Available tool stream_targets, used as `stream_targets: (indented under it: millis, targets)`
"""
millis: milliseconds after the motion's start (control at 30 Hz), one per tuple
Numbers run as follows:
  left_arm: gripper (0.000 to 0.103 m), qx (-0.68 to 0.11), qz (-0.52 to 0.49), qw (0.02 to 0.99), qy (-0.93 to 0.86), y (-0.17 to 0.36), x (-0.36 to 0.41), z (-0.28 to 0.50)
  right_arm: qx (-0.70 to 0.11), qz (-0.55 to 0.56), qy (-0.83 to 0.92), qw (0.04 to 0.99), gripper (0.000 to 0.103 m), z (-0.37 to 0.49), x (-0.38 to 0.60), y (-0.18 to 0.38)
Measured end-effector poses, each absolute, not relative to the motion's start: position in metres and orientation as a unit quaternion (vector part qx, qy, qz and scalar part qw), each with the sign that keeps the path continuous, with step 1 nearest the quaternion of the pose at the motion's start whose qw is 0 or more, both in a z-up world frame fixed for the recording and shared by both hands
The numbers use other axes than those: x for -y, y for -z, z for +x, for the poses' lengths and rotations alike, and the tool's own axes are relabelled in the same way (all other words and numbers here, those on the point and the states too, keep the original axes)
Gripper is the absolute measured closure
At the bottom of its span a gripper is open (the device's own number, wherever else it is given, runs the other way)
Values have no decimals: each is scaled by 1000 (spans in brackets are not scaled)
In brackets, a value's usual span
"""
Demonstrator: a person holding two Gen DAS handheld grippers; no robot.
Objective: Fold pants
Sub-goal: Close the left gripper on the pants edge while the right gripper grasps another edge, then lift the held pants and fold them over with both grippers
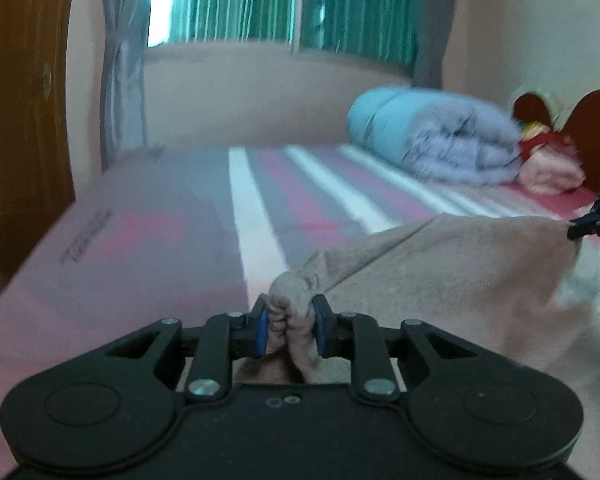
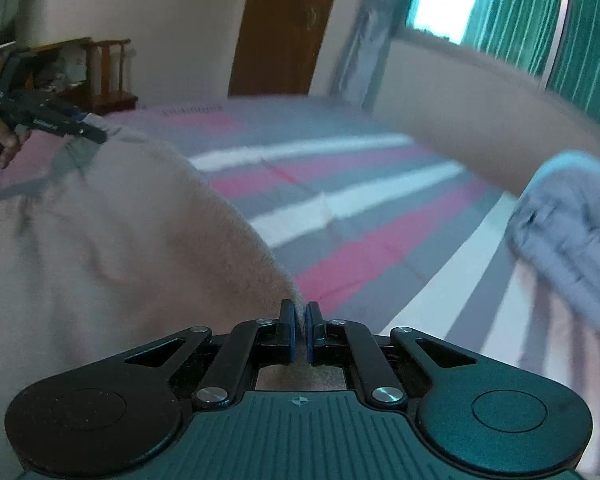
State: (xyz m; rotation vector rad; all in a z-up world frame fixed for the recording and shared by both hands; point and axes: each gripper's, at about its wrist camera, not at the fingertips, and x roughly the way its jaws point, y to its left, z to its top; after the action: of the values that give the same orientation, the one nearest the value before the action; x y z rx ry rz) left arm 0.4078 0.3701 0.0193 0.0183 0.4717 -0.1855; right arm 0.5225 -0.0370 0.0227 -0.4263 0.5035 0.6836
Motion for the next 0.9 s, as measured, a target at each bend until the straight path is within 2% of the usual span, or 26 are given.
stream_targets:
  millis: [233,367,500,600,667,700,800,900]
  targets:
    - [91,-211,64,968,118,-33,-351,323,-191,-240,-314,899,99,397,45,-56]
    - [91,-235,104,959,123,-12,-337,289,-194,-252,-308,897,99,338,42,-40]
    - [91,-272,136,946,112,19,-326,263,-216,-249,-304,894,99,291,35,0]
    - [83,-302,138,939,87,37,-323,250,-236,-268,-295,886,99,267,26,38]
    - [69,-313,148,937,52,44,-320,241,-253,-276,-284,883,99,259,22,60]
    - [66,-309,134,941,34,42,-322,235,-250,-275,-275,887,99,257,24,65]
    - [54,-293,59,954,-27,31,-332,210,-239,-224,-244,913,99,244,36,58]
    - [53,-284,-62,956,-43,23,-340,189,-233,-131,-222,938,99,235,60,43]
